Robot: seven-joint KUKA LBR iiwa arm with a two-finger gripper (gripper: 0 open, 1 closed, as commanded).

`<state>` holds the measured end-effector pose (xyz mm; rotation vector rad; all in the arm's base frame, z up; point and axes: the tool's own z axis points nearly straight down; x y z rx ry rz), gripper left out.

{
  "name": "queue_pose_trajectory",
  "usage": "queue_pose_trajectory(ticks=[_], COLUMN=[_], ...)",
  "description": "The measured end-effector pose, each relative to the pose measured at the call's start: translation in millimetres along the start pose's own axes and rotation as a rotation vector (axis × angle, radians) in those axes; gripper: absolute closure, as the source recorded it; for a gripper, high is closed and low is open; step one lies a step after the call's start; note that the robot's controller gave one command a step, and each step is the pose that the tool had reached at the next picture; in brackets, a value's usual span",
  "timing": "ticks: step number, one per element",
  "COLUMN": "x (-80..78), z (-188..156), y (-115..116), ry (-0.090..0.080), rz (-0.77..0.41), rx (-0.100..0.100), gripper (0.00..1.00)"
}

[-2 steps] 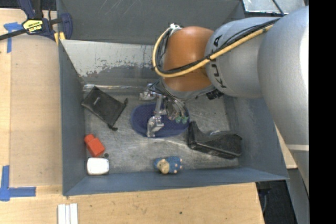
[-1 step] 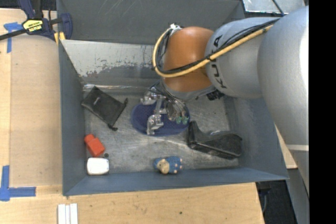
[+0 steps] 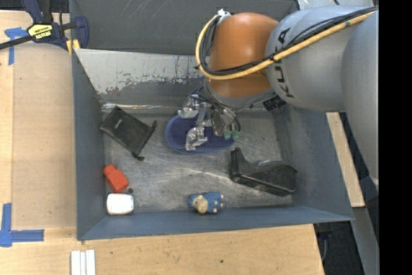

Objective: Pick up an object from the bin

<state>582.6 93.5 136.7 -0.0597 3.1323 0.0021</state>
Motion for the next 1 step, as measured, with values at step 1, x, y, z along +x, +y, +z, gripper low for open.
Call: queue_pose_trajectory(ticks=[1], x=[-2.1], z=[-39.0], y=[-0.1], ry=[0.001], rz=[0.000], rx=[0.000], gripper=[1.00])
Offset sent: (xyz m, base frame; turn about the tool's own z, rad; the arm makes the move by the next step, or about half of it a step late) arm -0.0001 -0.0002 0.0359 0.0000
